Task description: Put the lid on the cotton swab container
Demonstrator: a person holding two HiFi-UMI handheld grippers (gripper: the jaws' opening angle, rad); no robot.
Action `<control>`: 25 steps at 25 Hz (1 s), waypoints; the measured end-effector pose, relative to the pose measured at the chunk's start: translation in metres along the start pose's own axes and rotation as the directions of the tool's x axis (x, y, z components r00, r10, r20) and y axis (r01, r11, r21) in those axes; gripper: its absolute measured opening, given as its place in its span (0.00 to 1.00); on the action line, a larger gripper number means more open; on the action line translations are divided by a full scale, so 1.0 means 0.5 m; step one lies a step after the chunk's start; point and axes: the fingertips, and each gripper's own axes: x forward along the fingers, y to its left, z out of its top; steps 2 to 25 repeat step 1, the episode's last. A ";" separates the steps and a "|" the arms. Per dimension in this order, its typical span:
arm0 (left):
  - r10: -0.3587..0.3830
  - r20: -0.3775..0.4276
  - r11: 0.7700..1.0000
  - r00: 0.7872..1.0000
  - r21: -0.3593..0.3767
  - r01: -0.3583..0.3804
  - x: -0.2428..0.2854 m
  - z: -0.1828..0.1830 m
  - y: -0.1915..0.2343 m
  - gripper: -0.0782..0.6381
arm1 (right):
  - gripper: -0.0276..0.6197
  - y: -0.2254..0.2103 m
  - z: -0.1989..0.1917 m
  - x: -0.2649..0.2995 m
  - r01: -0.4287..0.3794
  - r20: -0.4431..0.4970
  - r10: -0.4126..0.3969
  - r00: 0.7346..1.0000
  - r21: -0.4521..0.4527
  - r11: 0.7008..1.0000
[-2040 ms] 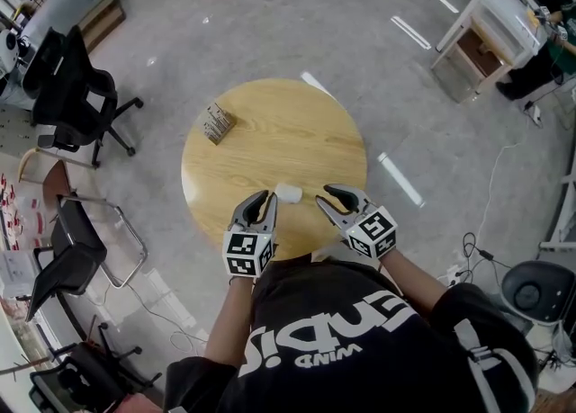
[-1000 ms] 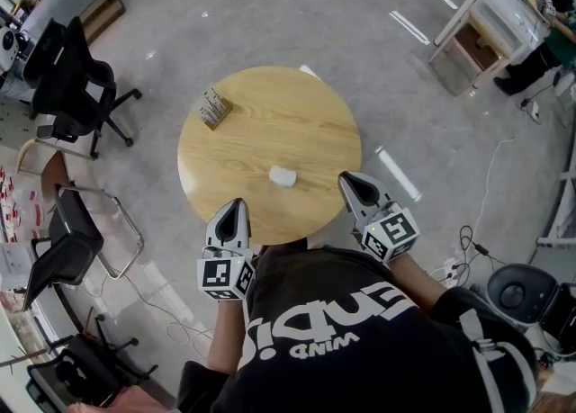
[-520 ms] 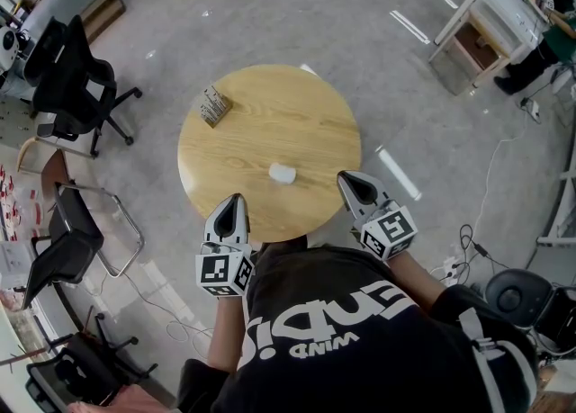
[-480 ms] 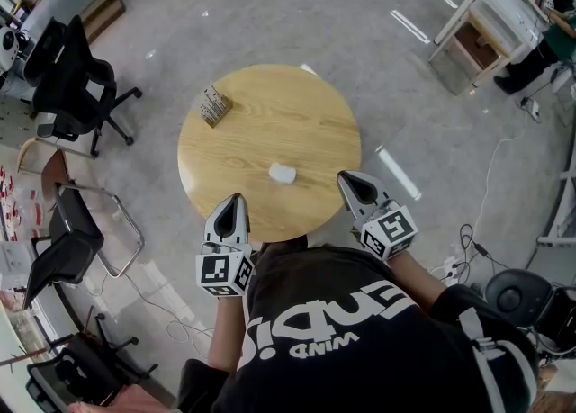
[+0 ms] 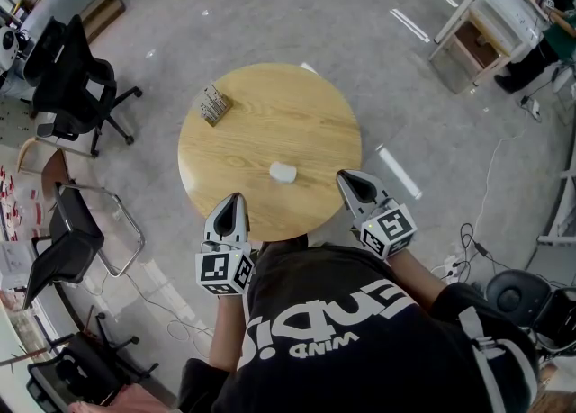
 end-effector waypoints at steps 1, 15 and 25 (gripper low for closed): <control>0.000 -0.001 1.000 1.000 -0.001 0.000 0.001 -0.001 0.000 0.13 | 0.05 -0.001 0.000 0.001 0.000 0.001 0.000 1.000 -0.003 1.000; 0.000 -0.001 1.000 1.000 -0.001 0.000 0.001 -0.001 0.000 0.13 | 0.05 -0.001 0.000 0.001 0.000 0.001 0.000 1.000 -0.003 1.000; 0.000 -0.001 1.000 1.000 -0.001 0.000 0.001 -0.001 0.000 0.13 | 0.05 -0.001 0.000 0.001 0.000 0.001 0.000 1.000 -0.003 1.000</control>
